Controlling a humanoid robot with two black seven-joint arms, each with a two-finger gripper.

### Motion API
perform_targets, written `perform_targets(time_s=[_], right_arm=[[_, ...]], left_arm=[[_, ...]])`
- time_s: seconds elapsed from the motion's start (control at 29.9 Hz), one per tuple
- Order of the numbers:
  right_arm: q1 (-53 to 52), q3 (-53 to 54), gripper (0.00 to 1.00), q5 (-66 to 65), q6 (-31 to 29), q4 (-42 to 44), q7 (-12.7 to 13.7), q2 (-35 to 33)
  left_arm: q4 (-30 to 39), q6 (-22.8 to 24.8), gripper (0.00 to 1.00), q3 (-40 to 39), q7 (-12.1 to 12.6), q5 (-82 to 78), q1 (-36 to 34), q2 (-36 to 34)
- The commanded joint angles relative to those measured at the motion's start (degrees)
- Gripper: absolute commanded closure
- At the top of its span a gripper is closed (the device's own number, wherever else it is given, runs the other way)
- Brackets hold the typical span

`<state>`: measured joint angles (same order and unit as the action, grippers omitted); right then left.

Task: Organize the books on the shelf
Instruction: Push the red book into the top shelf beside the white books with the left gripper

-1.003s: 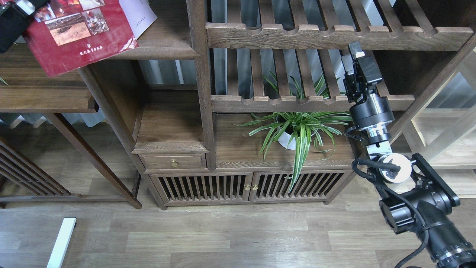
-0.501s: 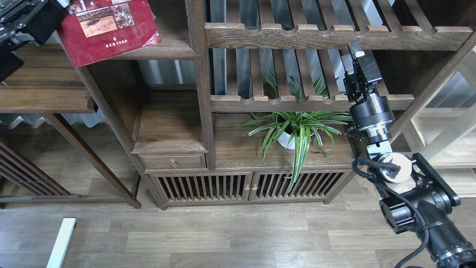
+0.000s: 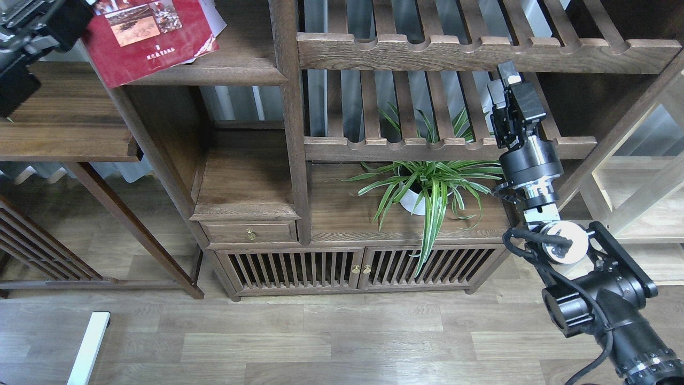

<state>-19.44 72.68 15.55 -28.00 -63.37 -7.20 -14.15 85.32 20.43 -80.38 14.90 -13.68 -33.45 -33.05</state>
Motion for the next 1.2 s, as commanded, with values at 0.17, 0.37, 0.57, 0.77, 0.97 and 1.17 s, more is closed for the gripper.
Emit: perform_targets(time_s=[0.17,0.37,0.57,0.77,0.97,1.17], right_arm=[[0.0,0.0,0.36,0.0,0.0,0.0,0.0,-0.2],[0.4,0.2,0.35,0.0,0.0,0.0,-0.1,-0.2],[0.5,0.0,0.34,0.1,0.0,0.0,-0.1,0.1],[0.5,0.0,0.34,0.1,0.0,0.0,-0.1,0.2],[0.5,0.0,0.34,0.1,0.0,0.0,-0.1,0.3],[0.5,0.0,0.33,0.2,0.0,0.0,-0.3,0.9]], left_arm=[[-4.5,-4.0,1.00,0.0,-0.6,-5.5,-4.5,6.0],[-5.5,-7.2,1.00,1.0,-0.9,-6.6,-6.3,7.5],[-8.0,-12.3,1.00,4.7,-3.3,-7.2,-10.7,8.7],[-10.9,-13.2,1.00,7.7,-4.3,-7.5,-12.9,8.7],[-13.1,-15.7,1.00,9.8,-4.7,-8.5,-14.8,9.2],[-17.4,-16.3,1.00,14.6,-6.2,-8.9,-19.2,9.3]])
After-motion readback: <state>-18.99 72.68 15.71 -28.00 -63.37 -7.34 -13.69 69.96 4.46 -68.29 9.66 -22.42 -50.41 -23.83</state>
